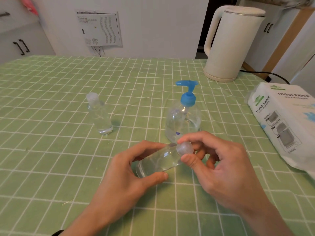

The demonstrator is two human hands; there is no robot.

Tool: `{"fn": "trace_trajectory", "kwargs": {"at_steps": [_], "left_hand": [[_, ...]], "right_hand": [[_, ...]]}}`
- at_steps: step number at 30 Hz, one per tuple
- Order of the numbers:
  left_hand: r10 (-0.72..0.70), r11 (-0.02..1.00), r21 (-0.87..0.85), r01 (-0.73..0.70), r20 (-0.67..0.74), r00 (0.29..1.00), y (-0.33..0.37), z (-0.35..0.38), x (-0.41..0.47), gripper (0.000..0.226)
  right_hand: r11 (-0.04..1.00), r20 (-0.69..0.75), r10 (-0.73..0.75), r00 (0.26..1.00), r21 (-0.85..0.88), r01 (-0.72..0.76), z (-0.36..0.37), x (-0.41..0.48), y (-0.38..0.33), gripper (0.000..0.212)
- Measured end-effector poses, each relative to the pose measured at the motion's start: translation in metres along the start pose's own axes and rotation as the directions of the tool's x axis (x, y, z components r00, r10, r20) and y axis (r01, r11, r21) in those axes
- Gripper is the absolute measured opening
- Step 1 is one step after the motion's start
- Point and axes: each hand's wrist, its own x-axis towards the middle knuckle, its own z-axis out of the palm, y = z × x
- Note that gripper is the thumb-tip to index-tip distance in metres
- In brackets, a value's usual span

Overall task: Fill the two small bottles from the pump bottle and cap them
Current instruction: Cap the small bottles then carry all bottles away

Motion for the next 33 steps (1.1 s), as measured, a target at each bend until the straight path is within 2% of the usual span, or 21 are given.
{"fn": "trace_trajectory", "kwargs": {"at_steps": [5,13,19,22,26,29,33], "left_hand": [[0.031,0.997,0.071,-0.027,-0.044,0.999,0.002,0.000,-0.001,0.051],[0.060,0.987,0.152,-0.054,-0.034,0.998,0.007,0.002,-0.002,0.048],[0.141,0.981,0.154,-0.122,-0.123,0.982,0.008,-0.014,0.005,0.049],[0.072,0.994,-0.065,-0.092,-0.261,0.963,0.006,-0.038,0.010,0.051],[-0.058,0.978,-0.205,-0.042,-0.459,0.887,-0.004,-0.077,0.014,0.060],[-0.109,0.980,-0.197,-0.003,-0.555,0.825,-0.011,-0.092,0.015,0.063],[-0.138,0.989,-0.124,0.080,-0.582,0.801,-0.025,-0.095,0.015,0.055]], "right_hand": [[0.999,-0.025,0.038,0.999,-0.007,-0.038,0.003,-0.002,-0.001,0.015],[0.998,-0.060,0.065,0.996,-0.018,-0.067,0.006,-0.003,-0.003,0.015],[0.993,-0.072,0.015,0.997,0.114,-0.006,0.008,-0.003,-0.010,0.031],[0.991,-0.141,0.019,0.990,0.132,0.000,0.004,-0.003,-0.009,0.024],[0.983,-0.242,0.103,0.965,0.171,-0.062,-0.003,0.000,-0.007,0.028],[0.982,-0.271,0.130,0.954,0.168,-0.086,-0.005,0.002,-0.005,0.027],[0.979,-0.272,0.156,0.950,0.172,-0.112,-0.004,0.003,-0.003,0.028]]}}
